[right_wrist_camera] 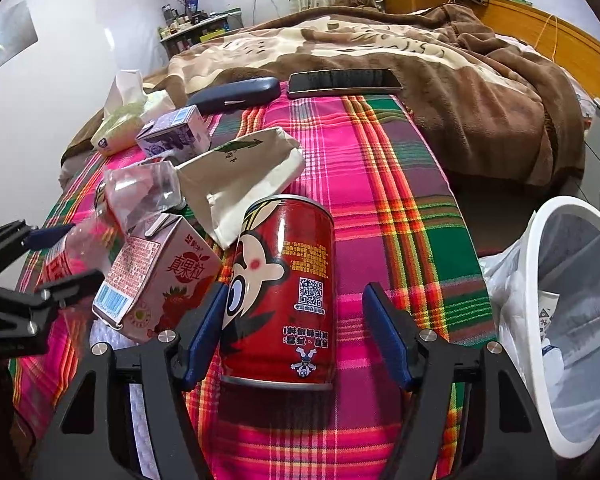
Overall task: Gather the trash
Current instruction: 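Grasp the clear red-label plastic bottle with the left tool while the right tool grasps the red cartoon can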
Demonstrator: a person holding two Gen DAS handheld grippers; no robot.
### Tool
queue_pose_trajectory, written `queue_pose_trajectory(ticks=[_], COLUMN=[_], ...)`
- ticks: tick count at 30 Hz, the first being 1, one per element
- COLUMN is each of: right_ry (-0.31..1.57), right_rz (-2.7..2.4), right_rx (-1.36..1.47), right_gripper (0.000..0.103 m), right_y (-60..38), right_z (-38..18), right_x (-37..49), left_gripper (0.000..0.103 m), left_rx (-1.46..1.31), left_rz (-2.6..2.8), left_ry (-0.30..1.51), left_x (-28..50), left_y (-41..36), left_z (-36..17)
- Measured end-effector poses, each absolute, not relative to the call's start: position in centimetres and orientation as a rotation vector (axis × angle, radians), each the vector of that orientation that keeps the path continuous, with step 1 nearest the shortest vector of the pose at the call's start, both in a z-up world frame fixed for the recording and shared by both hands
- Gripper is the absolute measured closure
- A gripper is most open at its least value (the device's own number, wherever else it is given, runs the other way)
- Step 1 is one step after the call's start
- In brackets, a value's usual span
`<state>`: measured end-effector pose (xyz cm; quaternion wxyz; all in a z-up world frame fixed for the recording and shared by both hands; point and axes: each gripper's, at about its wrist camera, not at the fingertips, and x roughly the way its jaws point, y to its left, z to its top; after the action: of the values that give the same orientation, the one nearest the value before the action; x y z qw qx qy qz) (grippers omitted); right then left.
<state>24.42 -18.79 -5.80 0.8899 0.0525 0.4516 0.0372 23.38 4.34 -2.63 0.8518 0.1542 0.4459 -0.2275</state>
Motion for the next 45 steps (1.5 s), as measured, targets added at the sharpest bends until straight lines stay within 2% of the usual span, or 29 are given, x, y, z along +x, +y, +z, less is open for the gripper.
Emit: queue_pose_trajectory(ticks=[12, 15, 24, 36, 45], right_ry=[0.945, 0.954, 0.939, 0.9, 0.895], right_rz=[0.099, 0.104, 0.102, 0.122, 0.12], right_rx=[0.106, 0.118, 0.12, 0.128, 0.135], right_gripper=[0.033, 0.049, 0.049, 0.049, 0.049], right_y=[-18.8, -18.9, -19.1, -19.4, -19.7], right_z=[-6.1, -6.4, -6.3, -5.4, -5.2], right_x=[24.8, 24.9, 24.4, 23.7, 23.5], left_gripper=[0.029, 0.029, 0.034, 0.035, 0.035], left_rx=[0.264, 0.242, 0.208, 0.135, 0.191], left_rz=[-0.435, -0.434, -0.358, -0.322, -0.282], left_ry=[0.958, 0.963, 0.965, 0.941, 0.975], left_x=[24.5, 24.6, 23.7, 22.0, 22.5], left_y=[3.8, 4.1, 4.3, 5.3, 4.9], left_z=[-2.8, -2.8, -2.6, -1.8, -3.1])
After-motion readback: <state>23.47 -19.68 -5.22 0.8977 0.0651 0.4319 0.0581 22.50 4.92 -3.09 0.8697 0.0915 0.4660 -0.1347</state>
